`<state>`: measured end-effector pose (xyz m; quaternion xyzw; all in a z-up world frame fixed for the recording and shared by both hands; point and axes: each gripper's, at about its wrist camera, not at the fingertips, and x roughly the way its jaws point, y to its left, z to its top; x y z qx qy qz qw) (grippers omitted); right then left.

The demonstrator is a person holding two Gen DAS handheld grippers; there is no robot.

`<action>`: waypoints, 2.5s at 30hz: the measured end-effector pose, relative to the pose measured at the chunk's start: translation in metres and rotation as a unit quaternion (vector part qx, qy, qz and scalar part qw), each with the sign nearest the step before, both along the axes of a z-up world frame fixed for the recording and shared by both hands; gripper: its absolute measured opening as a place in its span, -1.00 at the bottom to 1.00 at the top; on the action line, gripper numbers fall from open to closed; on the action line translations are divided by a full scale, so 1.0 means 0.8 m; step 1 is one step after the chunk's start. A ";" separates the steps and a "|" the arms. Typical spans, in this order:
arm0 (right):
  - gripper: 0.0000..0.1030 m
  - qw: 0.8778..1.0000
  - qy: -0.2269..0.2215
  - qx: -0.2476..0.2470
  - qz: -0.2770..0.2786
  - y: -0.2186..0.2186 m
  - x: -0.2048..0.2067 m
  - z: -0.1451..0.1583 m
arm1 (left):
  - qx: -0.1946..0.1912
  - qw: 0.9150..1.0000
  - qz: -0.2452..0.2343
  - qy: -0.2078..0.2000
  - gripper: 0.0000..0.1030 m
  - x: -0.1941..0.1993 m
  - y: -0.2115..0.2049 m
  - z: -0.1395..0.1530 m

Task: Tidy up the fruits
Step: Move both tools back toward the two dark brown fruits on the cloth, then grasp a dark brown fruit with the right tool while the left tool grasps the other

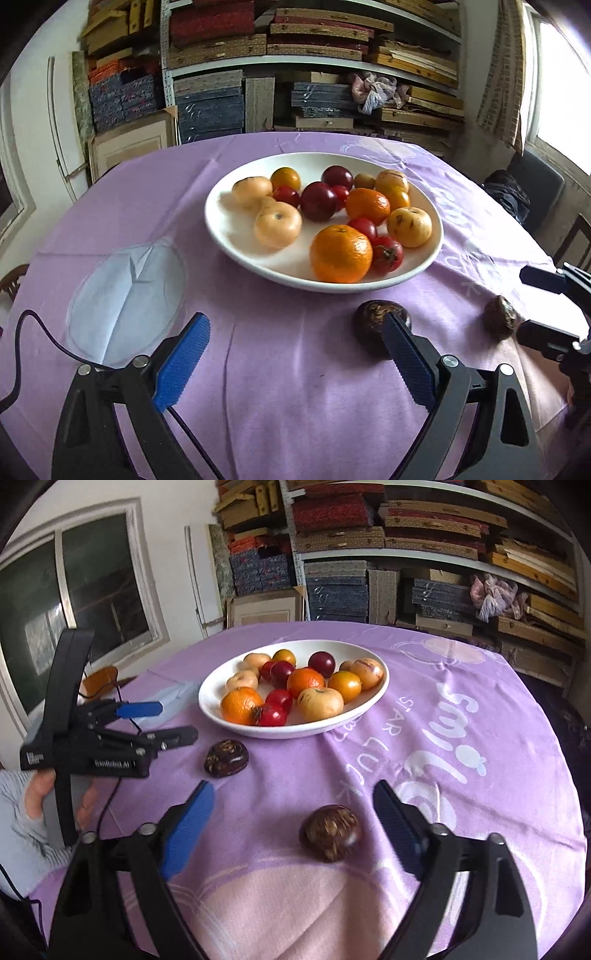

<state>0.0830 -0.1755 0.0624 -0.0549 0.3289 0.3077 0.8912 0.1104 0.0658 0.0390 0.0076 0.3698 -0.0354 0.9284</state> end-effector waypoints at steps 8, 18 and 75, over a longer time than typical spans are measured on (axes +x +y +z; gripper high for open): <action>0.09 0.998 -0.017 -0.064 0.000 0.011 -0.005 -0.019 | -0.026 1.000 0.001 0.004 0.84 -0.006 0.015 -0.001; 0.09 0.997 0.029 -0.073 -0.020 -0.012 0.005 -0.032 | -0.018 0.999 -0.022 0.016 0.85 -0.005 -0.001 -0.011; -0.18 0.994 0.061 -0.091 0.017 0.004 0.013 -0.045 | 0.069 0.992 -0.096 0.037 -0.13 0.029 -0.090 -0.035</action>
